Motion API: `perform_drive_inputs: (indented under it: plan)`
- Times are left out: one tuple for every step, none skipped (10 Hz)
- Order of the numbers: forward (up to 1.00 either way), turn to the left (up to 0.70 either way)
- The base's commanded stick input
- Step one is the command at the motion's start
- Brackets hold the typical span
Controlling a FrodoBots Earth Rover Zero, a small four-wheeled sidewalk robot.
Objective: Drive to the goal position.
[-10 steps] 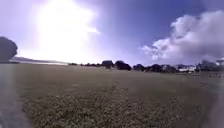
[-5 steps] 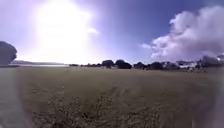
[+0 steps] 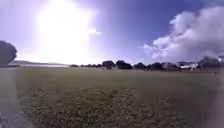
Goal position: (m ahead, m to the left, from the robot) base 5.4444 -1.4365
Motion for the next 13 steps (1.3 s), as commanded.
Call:
perform_drive_inputs:
  plan:
    - [0.7, 0.0]
    - [0.7, 0.0]
    - [0.7, 0.0]
    - [0.7, 0.0]
    - [0.7, 0.0]
    - [0.7, 0.0]
    - [0.7, 0.0]
    - [0.7, 0.0]
    - [0.7, -0.01]
    - [0.7, -0.03]
    - [0.7, -0.05]
    - [0.7, -0.12]
    - [0.7, -0.12]
